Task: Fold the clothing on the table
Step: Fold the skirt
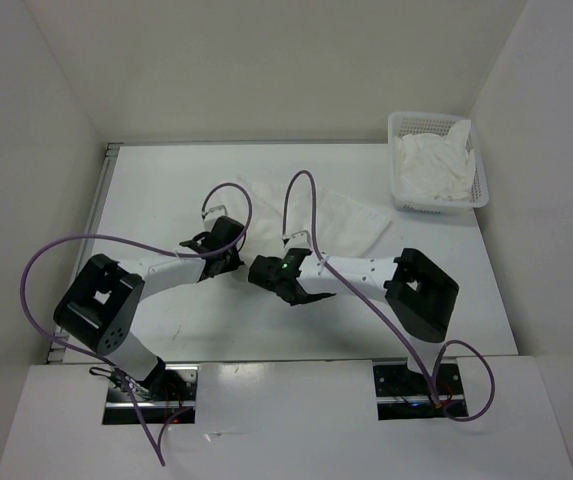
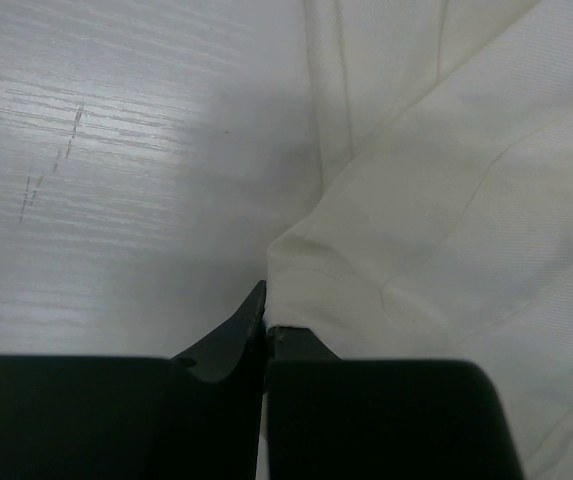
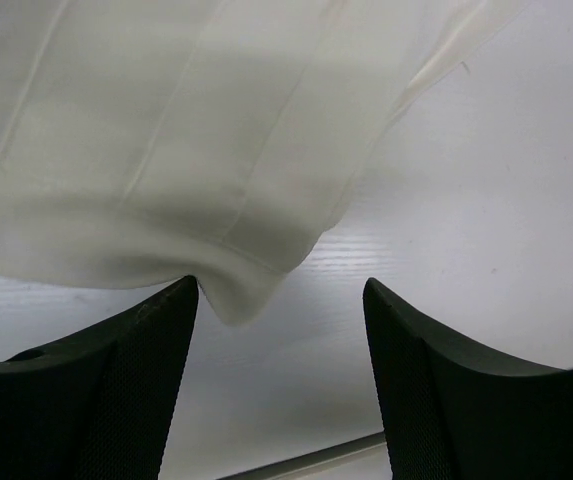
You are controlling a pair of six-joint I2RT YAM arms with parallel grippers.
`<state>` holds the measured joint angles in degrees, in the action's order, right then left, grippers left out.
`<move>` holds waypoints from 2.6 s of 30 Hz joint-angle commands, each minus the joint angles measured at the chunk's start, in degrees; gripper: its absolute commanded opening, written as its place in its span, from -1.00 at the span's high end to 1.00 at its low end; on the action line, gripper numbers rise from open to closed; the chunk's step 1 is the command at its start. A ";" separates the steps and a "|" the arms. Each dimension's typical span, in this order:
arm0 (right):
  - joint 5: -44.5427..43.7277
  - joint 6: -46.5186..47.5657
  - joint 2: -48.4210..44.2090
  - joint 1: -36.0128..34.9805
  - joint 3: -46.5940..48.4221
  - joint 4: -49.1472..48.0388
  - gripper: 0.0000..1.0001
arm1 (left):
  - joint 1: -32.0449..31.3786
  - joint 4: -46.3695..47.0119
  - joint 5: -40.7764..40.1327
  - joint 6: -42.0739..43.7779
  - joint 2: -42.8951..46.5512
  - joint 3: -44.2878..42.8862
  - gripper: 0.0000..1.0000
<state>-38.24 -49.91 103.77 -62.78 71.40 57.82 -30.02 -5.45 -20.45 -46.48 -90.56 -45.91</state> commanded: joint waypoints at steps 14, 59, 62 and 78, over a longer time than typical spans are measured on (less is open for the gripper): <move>-4.12 -2.12 1.52 5.04 -1.00 -2.45 0.63 | 0.31 0.44 0.76 0.95 3.03 1.44 1.00; 17.85 1.58 -4.71 17.34 -11.72 -20.82 0.39 | -0.21 1.59 2.96 0.42 6.98 5.31 1.00; 17.23 0.96 -6.90 17.34 -12.77 -19.77 0.23 | -0.21 1.59 2.96 0.42 6.98 5.31 1.00; 20.40 -0.71 -13.06 16.82 -15.67 -18.18 -0.06 | -0.21 2.11 2.43 0.42 6.98 5.83 1.00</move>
<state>-18.57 -49.78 90.83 -45.50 57.45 39.11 -30.09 -4.95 -17.78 -46.50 -85.60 -40.84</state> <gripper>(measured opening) 0.525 0.008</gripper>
